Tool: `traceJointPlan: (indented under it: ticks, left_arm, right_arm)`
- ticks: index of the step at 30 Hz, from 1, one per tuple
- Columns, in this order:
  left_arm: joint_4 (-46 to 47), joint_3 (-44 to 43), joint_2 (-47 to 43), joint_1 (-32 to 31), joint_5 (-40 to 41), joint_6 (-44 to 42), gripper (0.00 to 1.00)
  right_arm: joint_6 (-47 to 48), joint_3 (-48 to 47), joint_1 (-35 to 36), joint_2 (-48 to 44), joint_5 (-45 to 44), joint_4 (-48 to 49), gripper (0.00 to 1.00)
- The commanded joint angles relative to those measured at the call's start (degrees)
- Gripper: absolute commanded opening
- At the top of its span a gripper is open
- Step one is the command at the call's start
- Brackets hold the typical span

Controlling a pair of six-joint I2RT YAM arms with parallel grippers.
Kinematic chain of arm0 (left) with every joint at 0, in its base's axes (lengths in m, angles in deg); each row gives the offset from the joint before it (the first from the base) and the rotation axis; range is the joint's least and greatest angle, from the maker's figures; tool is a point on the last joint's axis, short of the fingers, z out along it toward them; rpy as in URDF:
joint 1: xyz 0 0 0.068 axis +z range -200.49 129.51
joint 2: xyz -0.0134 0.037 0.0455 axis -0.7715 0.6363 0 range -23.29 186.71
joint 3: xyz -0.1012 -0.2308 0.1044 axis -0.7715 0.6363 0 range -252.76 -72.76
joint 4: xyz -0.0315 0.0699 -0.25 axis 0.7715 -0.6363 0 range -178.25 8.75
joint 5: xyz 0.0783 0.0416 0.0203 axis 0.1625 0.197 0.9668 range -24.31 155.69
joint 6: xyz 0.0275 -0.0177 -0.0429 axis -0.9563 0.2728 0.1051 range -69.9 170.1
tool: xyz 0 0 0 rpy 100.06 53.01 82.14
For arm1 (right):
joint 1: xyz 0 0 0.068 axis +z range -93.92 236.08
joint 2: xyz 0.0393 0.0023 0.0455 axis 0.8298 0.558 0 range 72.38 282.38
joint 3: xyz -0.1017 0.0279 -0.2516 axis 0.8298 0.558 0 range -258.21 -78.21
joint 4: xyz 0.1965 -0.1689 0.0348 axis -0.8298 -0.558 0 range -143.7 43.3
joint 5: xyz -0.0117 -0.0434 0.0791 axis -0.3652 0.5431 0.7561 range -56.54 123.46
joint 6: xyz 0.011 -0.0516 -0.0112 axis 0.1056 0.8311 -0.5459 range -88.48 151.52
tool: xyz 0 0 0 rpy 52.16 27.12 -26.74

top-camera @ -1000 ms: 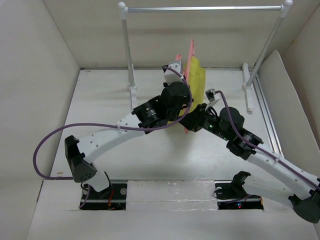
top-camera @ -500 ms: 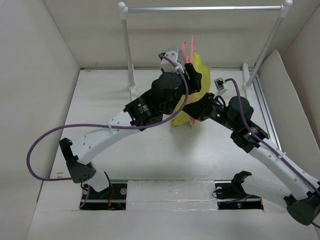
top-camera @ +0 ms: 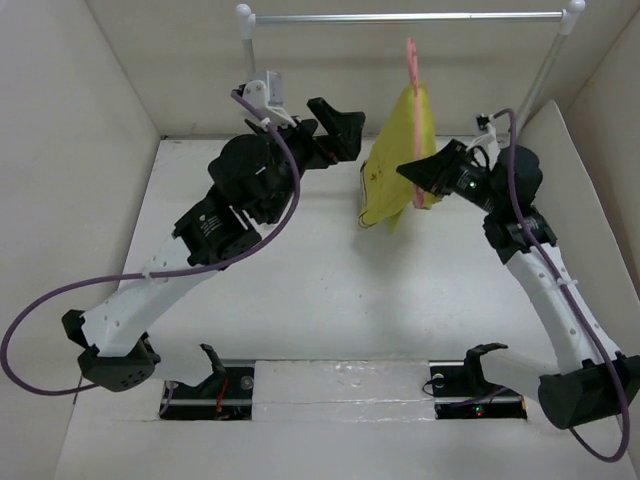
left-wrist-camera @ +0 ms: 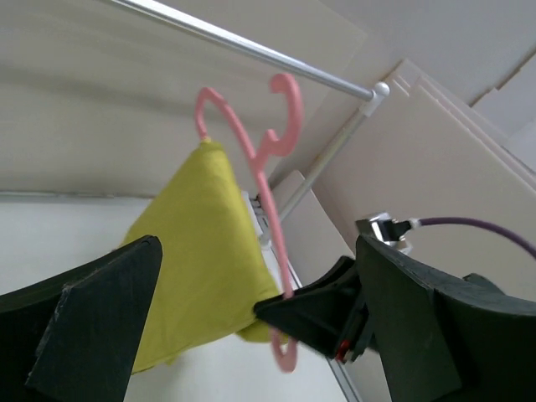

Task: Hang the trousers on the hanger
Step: Place the hanger at the clothesline.

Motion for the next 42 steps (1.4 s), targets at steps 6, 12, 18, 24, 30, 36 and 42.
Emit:
traceJointPlan:
  ticks: [6, 12, 18, 24, 30, 36, 42]
  left_arm:
    - [-1.92, 13.77, -9.87, 0.53, 3.12, 1.19, 0.99]
    - [-5.09, 22.03, -14.18, 0.53, 3.56, 4.61, 0.99]
    - [-7.55, 26.78, -16.12, 0.53, 4.17, 6.2, 0.99]
    - [-8.08, 30.39, -17.53, 0.53, 3.65, 8.75, 0.99]
    - [-9.14, 31.1, -17.62, 0.53, 3.82, 9.63, 0.99]
    - [-9.75, 30.31, -17.36, 1.05, 4.26, 9.02, 0.99]
    - [-11.59, 30.21, -16.83, 1.67, 2.77, 9.89, 0.99]
  right_arm:
    - [-1.28, -12.47, -18.65, 7.14, 11.67, 25.08, 0.0]
    - [-7.0, -16.34, -24.38, 14.78, 15.1, 32.2, 0.0]
    - [-10.51, -20.74, -28.08, 20.42, 16.25, 36.59, 0.0]
    - [-18.49, -21.53, -31.5, 26.66, 17.48, 46.96, 0.0]
    - [-19.4, -20.13, -32.03, 28.51, 17.22, 48.46, 0.0]
    - [-17.99, -18.11, -33.08, 29.74, 16.96, 47.06, 0.0]
    - [-16.94, -16.97, -34.14, 29.83, 16.78, 43.9, 0.03]
